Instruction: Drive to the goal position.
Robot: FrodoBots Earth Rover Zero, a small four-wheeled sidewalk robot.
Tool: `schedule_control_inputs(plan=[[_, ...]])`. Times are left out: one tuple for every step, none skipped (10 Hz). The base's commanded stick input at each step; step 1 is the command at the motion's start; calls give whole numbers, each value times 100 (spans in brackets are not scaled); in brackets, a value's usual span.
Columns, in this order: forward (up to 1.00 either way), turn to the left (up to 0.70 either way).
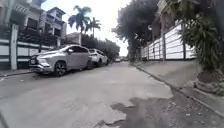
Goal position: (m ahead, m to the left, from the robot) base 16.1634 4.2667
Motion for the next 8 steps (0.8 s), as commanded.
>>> schedule_control_inputs(plan=[[70, -25], [70, 0], [70, 0], [70, 0], [70, 0], [70, 0], [70, 0], [70, 0]])
